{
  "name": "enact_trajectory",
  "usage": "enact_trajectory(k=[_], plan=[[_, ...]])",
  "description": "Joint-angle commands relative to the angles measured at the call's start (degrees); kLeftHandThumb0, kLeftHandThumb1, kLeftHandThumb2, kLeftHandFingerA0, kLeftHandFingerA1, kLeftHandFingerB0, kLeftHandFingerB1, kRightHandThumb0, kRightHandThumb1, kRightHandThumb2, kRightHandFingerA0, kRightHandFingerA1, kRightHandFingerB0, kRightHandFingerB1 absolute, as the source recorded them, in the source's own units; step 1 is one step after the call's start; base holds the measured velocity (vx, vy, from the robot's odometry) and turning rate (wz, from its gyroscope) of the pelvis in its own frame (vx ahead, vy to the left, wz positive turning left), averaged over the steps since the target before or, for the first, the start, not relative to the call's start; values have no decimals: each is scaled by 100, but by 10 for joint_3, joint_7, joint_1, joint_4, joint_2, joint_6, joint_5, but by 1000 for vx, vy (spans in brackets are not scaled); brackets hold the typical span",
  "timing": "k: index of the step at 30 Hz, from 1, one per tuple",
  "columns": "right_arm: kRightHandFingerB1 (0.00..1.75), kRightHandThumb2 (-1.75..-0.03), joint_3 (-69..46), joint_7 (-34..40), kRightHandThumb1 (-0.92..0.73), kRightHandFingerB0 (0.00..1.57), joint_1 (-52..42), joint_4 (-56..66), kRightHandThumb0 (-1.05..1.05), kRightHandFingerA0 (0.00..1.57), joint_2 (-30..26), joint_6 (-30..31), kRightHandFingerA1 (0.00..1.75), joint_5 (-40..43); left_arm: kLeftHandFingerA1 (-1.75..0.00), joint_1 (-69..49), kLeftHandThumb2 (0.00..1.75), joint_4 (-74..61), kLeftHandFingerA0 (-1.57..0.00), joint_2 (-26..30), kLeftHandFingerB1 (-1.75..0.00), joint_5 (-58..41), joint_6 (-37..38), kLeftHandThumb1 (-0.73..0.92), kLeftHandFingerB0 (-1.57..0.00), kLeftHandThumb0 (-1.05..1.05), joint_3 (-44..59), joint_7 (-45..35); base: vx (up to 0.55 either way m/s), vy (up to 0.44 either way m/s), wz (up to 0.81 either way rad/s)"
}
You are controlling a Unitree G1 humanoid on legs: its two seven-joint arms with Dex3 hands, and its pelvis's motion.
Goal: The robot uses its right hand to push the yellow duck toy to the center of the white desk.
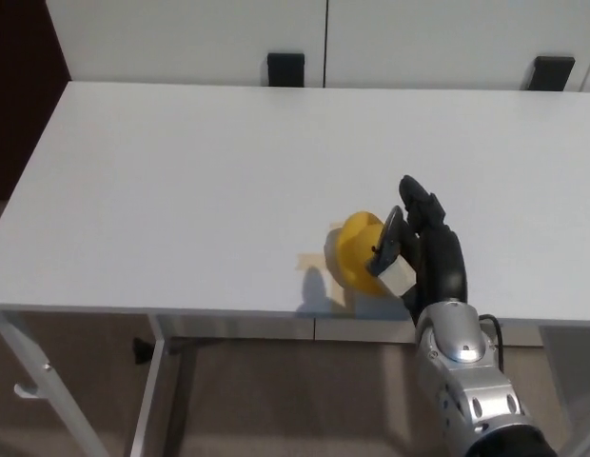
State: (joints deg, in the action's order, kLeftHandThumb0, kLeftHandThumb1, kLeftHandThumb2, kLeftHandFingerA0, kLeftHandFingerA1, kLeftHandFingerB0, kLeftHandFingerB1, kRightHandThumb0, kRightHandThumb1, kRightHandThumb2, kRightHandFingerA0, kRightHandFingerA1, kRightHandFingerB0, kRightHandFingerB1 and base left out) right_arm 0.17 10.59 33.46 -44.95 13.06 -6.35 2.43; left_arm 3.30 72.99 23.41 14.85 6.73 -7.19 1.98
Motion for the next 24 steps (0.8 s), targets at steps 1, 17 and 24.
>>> enact_trajectory(k=[1,17,24], plan=[[27,-124,14,-6,-79,0,-3,-12,-88,0,40,16,19,-4,-63,0,62,1,-83,3,-54,2,14,75,-80,-18,1,4,0,0,0],[20,-125,22,-29,-82,2,-14,-14,-93,0,31,2,18,8,-60,-2,62,-3,-83,3,-53,10,12,73,-82,-20,-7,6,0,0,0],[18,-124,22,-34,-79,1,-26,7,-86,0,-13,-6,20,-8,-61,-3,61,3,-81,1,-52,8,16,70,-79,-21,-5,6,0,0,0]])
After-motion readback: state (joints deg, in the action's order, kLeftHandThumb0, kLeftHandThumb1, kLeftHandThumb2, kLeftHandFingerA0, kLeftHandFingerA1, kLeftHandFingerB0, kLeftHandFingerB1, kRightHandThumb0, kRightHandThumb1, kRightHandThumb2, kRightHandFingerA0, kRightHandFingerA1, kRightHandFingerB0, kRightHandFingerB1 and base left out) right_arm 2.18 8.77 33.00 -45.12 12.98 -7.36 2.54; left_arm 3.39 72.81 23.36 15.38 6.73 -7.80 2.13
